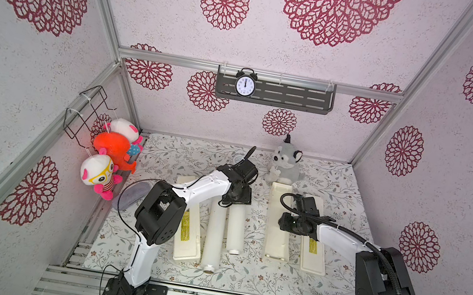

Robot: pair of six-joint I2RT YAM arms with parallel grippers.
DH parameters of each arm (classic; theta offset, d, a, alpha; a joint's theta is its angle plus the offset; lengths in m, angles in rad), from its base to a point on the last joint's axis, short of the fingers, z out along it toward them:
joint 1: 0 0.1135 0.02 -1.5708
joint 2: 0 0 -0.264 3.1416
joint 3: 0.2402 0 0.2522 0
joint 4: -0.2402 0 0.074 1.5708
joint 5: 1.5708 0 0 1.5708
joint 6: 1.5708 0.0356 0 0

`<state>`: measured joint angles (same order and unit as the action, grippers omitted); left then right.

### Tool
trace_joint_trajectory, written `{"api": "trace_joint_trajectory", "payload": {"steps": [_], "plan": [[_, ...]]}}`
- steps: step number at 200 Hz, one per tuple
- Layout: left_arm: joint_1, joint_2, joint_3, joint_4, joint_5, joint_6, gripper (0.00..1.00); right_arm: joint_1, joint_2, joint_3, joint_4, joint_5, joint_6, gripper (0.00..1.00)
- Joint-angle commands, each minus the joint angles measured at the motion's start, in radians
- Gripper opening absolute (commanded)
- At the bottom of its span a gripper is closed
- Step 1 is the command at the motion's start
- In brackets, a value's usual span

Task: Put plastic wrap rolls into dispensers
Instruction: Move the plastic wrap cutting box to the center of the board.

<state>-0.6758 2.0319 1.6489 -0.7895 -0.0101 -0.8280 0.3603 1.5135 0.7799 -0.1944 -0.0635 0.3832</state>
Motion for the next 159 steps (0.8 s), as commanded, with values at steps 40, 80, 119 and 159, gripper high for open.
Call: {"api": "trace_joint_trajectory", "payload": {"steps": [40,80,119,159], "plan": [[0.025,-0.116,-0.021,0.061,0.035,-0.018,0.62,0.05,0.022,0.044,-0.021,0.04,-0.041,0.29],[0.031,-0.13,-0.036,0.069,0.04,-0.017,0.62,0.072,0.025,0.063,-0.049,0.056,-0.064,0.24],[0.033,-0.139,-0.04,0.069,0.038,-0.016,0.62,0.095,0.022,0.087,-0.095,0.099,-0.072,0.19],[0.039,-0.153,-0.049,0.079,0.046,-0.019,0.62,0.105,0.039,0.103,-0.098,0.096,-0.055,0.18]]}}
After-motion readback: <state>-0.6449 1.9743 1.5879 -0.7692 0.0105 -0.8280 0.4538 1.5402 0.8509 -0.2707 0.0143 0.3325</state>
